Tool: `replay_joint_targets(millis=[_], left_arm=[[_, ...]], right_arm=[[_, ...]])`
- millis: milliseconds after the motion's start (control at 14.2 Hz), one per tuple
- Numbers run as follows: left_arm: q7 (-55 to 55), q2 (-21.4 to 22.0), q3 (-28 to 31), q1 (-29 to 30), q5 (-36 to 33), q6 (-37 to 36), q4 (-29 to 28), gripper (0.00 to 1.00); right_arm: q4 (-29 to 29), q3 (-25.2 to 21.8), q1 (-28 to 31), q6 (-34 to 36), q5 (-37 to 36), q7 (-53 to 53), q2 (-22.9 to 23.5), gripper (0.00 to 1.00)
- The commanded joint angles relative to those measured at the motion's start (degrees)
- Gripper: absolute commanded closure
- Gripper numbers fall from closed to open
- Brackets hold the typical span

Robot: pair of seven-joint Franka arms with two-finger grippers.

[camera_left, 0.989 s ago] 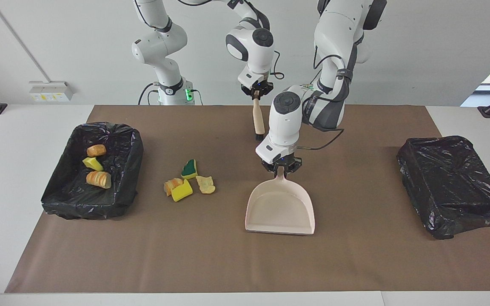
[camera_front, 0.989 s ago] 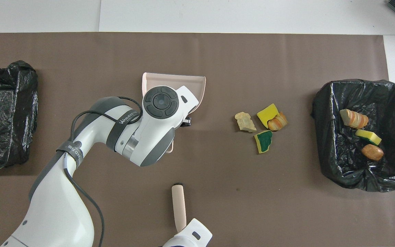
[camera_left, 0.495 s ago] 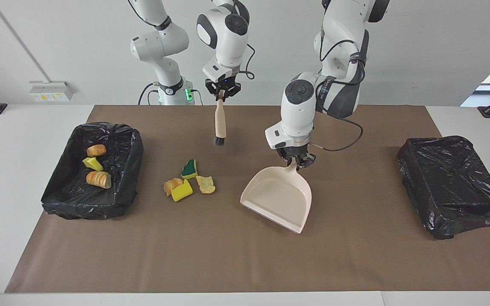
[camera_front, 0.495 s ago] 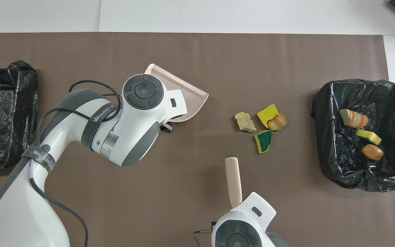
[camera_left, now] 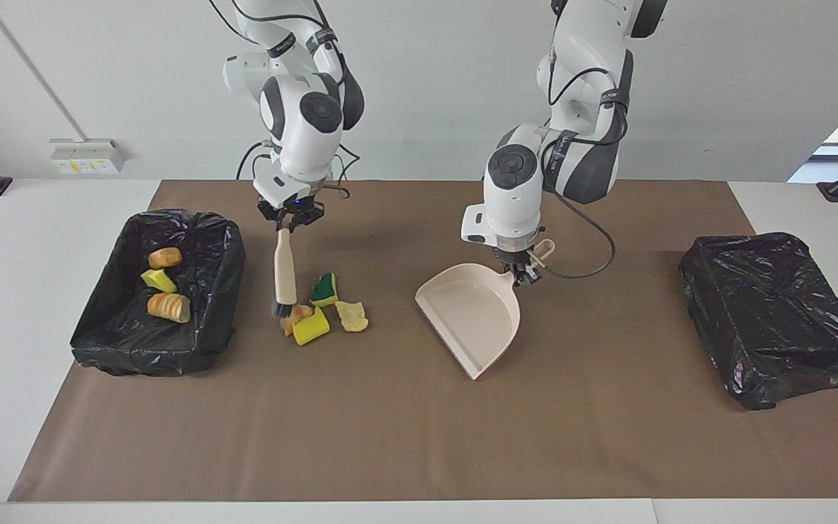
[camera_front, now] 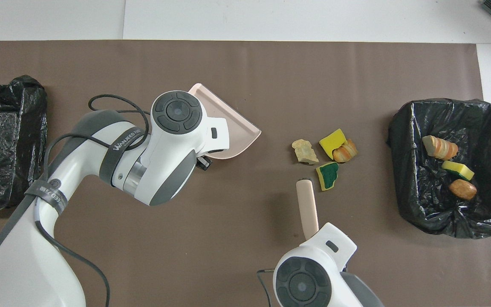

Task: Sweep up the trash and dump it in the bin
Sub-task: 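Grasp the dustpan handle with the left gripper while the right gripper takes the brush, then move the brush with the right gripper to the remaining crusts and sponge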

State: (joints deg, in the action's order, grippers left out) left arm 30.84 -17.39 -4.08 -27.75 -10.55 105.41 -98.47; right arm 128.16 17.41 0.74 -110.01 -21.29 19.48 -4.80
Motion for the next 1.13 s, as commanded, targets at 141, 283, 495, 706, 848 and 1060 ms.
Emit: replay_joint_targets(millis=[141, 283, 495, 706, 848, 1060], left_arm=[[6.1, 4.3, -0.5, -0.5, -5.6, 0.2, -5.9, 1.00], [7.1, 4.5, -0.5, -1.3, -7.6, 0.5, -7.5, 1.00], [7.5, 7.4, -0.6, -3.3, -9.7, 0.4, -12.0, 1.00], [7.4, 8.2, -0.6, -3.3, -9.7, 0.6, -13.4, 1.00], [7.4, 8.2, -0.7, -3.6, -9.8, 0.7, -13.6, 1.00], [7.4, 8.4, -0.7, -3.8, -9.6, 1.0, -13.7, 1.00]], right_arm=[[-2.1, 1.2, 2.6, -5.4, -4.2, -0.3, 7.3, 1.00], [-2.2, 1.6, 2.8, -7.1, -4.0, -0.1, 9.1, 1.00], [-2.2, 1.8, 0.6, -8.4, 3.2, -1.5, 10.6, 1.00], [-3.8, 1.8, -2.5, -11.4, 15.6, -2.5, 13.7, 1.00], [-5.5, 1.9, -6.0, -10.6, 19.0, -2.6, 14.3, 1.00], [-5.9, 1.9, -9.6, -11.7, 26.0, -2.7, 15.3, 1.00]])
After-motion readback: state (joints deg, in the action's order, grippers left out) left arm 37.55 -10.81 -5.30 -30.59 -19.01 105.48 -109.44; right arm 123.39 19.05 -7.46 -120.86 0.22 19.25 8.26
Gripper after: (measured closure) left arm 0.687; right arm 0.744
